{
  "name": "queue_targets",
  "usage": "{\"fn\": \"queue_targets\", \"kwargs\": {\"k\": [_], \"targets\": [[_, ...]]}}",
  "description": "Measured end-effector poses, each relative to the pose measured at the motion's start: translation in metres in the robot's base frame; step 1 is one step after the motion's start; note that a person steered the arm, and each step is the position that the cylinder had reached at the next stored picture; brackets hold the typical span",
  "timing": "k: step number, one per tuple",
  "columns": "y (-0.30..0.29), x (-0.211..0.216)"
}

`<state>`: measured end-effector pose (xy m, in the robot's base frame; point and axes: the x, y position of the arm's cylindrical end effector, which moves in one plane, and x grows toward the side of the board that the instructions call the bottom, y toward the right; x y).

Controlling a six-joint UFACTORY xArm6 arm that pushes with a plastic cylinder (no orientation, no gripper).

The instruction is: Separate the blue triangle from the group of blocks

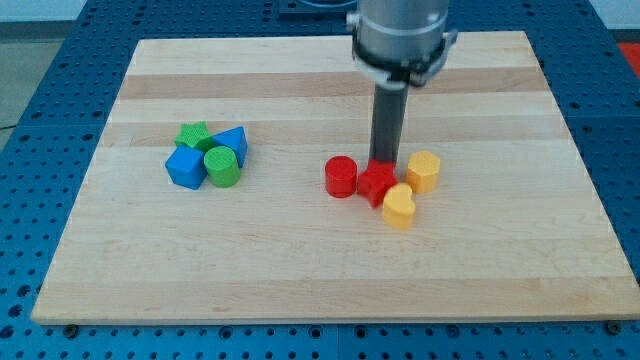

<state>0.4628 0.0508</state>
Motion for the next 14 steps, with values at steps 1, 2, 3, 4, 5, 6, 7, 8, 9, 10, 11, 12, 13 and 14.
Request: {"fn": "queue_targets", "kwargs": {"k": [1, 2, 3, 4, 5, 6, 7, 8, 9, 10, 11, 12, 13, 14], "targets": [[-0.014, 0.006], [-0.016, -0.003], [-0.018, -0.057], [-0.094, -0.070], [-0.134, -0.019], [-0.131, 0.017], [-0.156, 0.018], [-0.178, 0.005], [-0.178, -0.038], [-0.178, -0.079], [-0.190, -0.104], [-0.192, -0.102], [-0.192, -0.086], [-0.192, -0.073]]}}
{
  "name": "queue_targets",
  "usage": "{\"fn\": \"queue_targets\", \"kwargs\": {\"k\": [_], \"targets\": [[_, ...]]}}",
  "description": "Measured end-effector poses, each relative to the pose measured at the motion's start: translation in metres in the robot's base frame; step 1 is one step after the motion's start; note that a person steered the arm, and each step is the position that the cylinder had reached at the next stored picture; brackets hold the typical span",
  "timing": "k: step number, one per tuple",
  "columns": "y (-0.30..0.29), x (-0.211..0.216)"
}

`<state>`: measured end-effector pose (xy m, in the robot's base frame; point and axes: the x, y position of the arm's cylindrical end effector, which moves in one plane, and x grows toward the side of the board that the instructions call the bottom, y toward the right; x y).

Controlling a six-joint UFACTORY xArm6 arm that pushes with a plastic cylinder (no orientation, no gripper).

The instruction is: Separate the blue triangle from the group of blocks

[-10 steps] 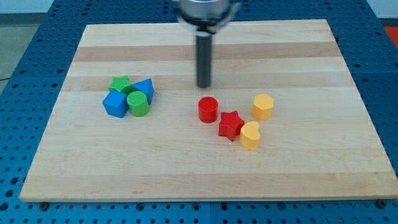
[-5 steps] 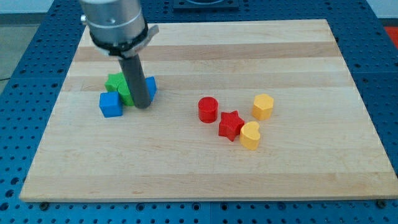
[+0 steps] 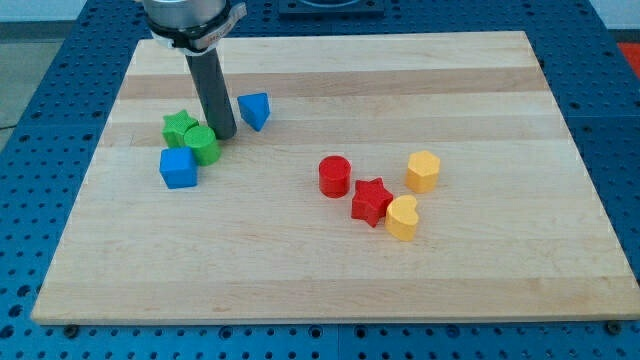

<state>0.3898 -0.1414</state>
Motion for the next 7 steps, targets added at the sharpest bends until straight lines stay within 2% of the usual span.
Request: {"fn": "queue_targets", "kwargs": {"k": [3, 4, 5, 7], "targets": [[-0.023, 0.015], [0.019, 0.015], [0.032, 0.026], [-0.008, 0.030]]}}
